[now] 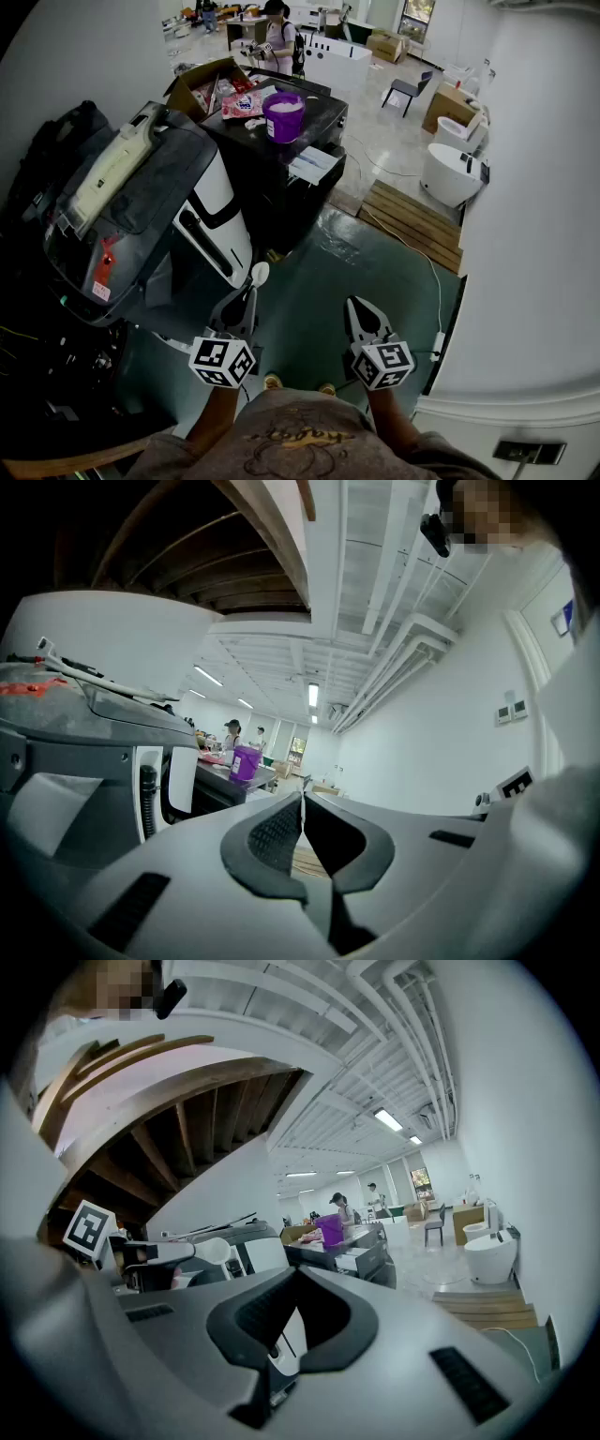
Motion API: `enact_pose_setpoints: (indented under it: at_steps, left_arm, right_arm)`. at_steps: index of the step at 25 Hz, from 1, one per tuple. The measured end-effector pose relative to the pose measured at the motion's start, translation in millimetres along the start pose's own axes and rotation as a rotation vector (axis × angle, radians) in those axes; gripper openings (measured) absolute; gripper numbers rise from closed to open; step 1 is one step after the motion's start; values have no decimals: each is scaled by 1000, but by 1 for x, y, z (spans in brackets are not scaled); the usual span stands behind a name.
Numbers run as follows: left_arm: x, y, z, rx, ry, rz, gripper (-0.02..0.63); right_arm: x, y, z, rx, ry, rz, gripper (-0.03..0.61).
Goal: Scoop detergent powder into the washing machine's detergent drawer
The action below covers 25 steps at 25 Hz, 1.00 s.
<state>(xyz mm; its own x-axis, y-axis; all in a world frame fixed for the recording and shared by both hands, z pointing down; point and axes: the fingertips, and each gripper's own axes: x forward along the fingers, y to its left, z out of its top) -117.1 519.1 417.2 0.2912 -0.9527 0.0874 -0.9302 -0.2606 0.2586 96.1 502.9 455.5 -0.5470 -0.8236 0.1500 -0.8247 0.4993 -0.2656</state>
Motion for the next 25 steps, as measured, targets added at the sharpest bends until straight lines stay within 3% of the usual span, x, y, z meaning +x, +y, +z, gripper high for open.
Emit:
enact_pose_setpoints:
  at_steps: [10,18,25]
  left_arm:
    - [12,8,1,6,12,-8,25]
    - [17,31,12,49,12,-72,25]
    - [29,54,9,37,25,-80,25]
  right_arm:
    - [12,-3,4,37,6,-44,0]
    - [17,8,-27,46,9,-102,0]
    - [39,16,-29,45,12,-117,0]
